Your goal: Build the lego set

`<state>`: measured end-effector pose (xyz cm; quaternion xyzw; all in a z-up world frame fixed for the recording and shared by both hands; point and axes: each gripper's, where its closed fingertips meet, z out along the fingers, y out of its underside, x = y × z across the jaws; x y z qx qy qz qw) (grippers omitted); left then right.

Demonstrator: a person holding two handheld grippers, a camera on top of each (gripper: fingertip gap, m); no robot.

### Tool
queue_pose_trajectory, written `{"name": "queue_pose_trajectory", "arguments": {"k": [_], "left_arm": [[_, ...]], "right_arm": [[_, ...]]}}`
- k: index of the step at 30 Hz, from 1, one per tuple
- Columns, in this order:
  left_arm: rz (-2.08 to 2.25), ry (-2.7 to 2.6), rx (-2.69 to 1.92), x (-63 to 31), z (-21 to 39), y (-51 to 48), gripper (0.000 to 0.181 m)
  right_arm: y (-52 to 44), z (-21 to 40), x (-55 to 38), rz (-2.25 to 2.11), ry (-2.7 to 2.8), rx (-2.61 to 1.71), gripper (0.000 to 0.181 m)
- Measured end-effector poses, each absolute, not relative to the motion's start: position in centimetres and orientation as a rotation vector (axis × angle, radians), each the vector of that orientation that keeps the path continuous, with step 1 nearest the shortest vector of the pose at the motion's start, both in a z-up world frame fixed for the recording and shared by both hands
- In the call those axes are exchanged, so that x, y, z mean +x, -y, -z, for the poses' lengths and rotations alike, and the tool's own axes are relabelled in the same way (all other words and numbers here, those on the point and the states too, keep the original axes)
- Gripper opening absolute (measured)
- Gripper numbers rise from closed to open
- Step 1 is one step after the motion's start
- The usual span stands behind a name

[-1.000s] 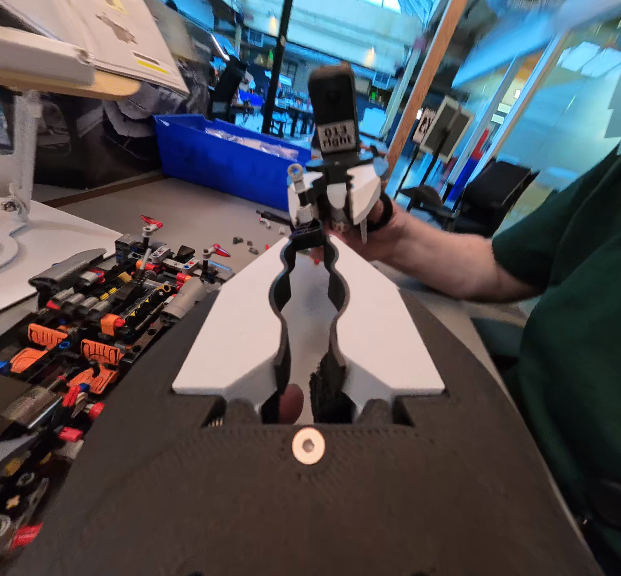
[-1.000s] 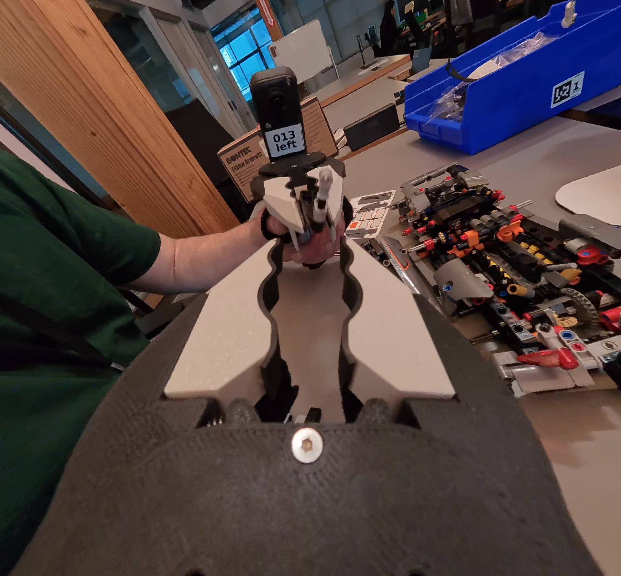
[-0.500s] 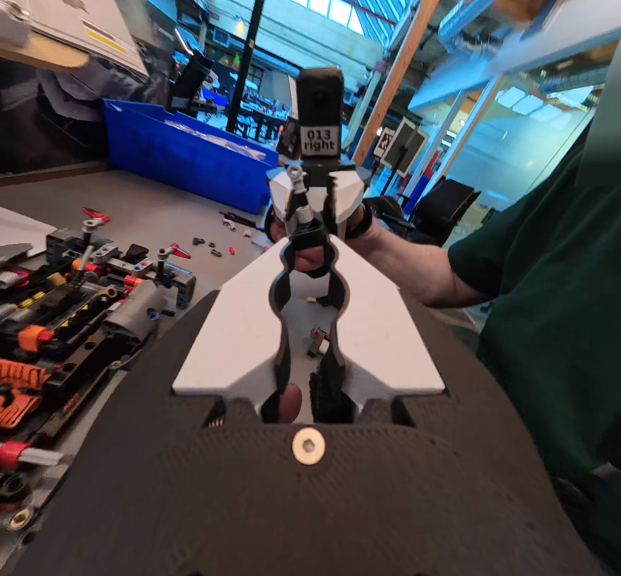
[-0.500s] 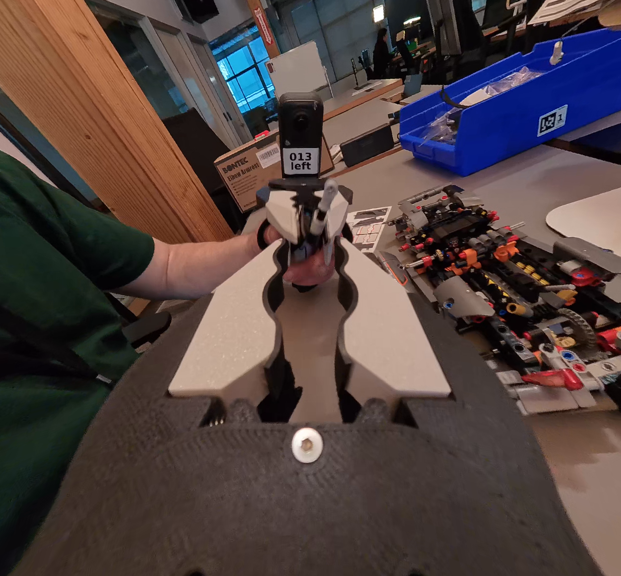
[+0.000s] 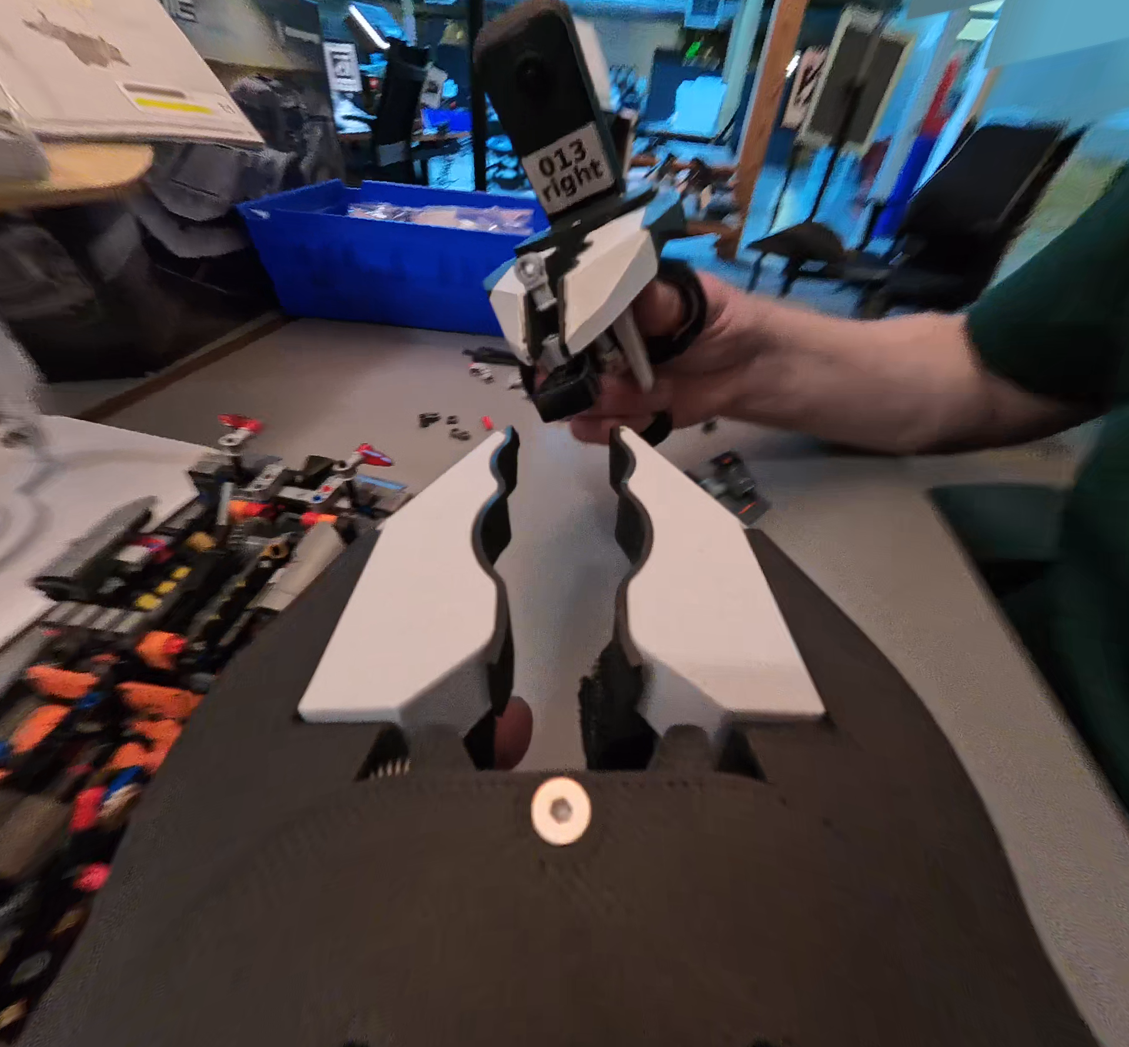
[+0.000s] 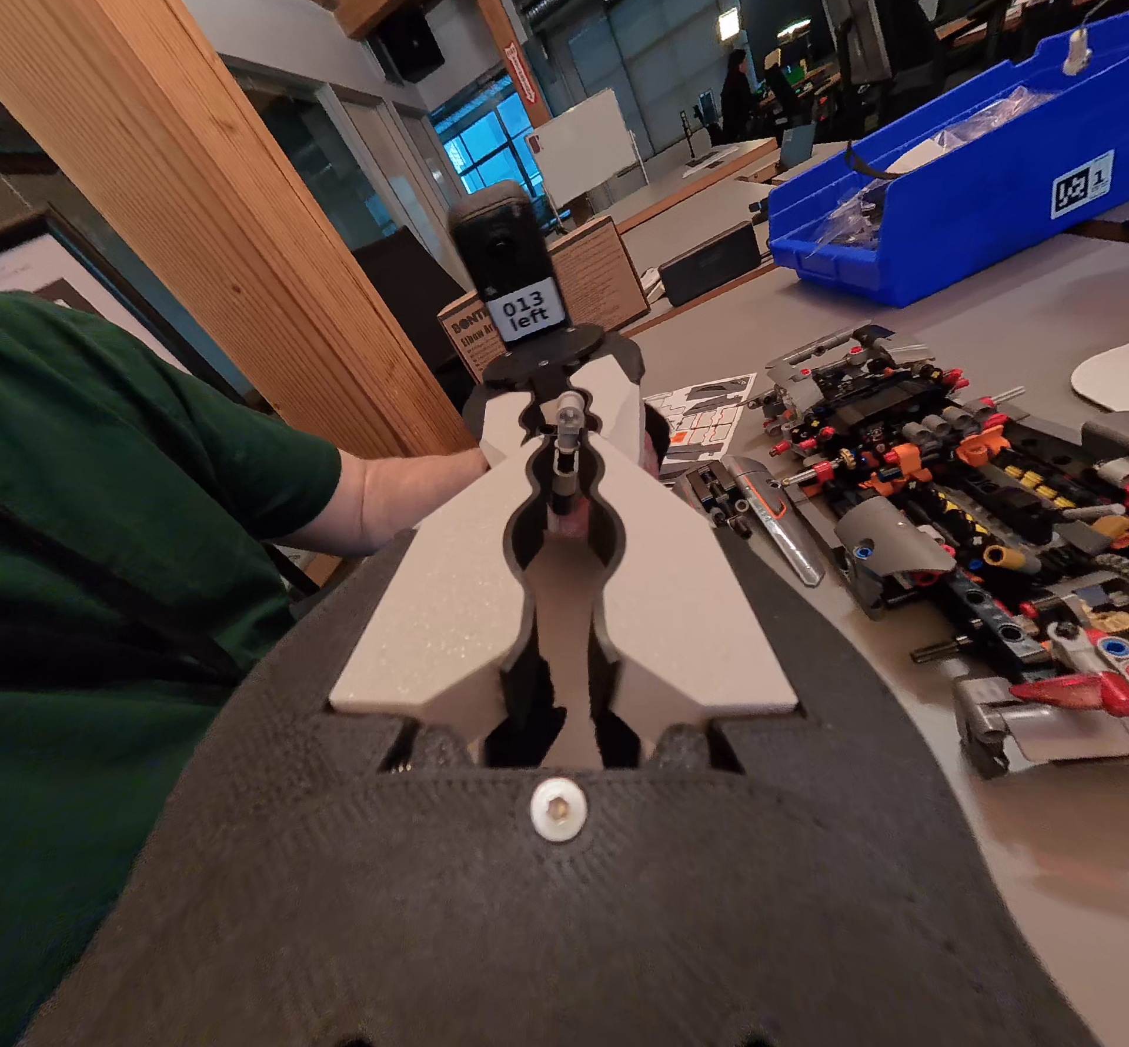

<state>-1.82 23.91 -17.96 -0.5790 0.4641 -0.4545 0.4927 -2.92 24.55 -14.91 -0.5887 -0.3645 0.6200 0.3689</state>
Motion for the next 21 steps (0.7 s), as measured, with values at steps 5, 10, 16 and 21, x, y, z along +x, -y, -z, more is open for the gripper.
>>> {"name": "queue_pose_trajectory", "arguments": {"k": [5,10,16,21], "left_arm": [[0.8,-1.216,-1.333,-1.7,18.2,-24.1,0.033],[0.708,-1.272,-1.296,-1.8,18.5,-23.9,0.012],[0.729,-1.294,-1.3,-1.7,18.7,-23.4,0.008],[0.882,-1.194,-1.374,-2.1,18.2,-23.9,0.006]], "right_arm": [[-24.5,16.1,-3.0,-1.648,0.946,-1.607,0.005],[-24.0,16.3,-3.2,-1.75,0.933,-1.622,0.005],[-24.0,16.2,-3.4,-1.777,0.912,-1.619,0.009],[-24.8,16.1,-3.2,-1.736,0.87,-1.619,0.021]]}}
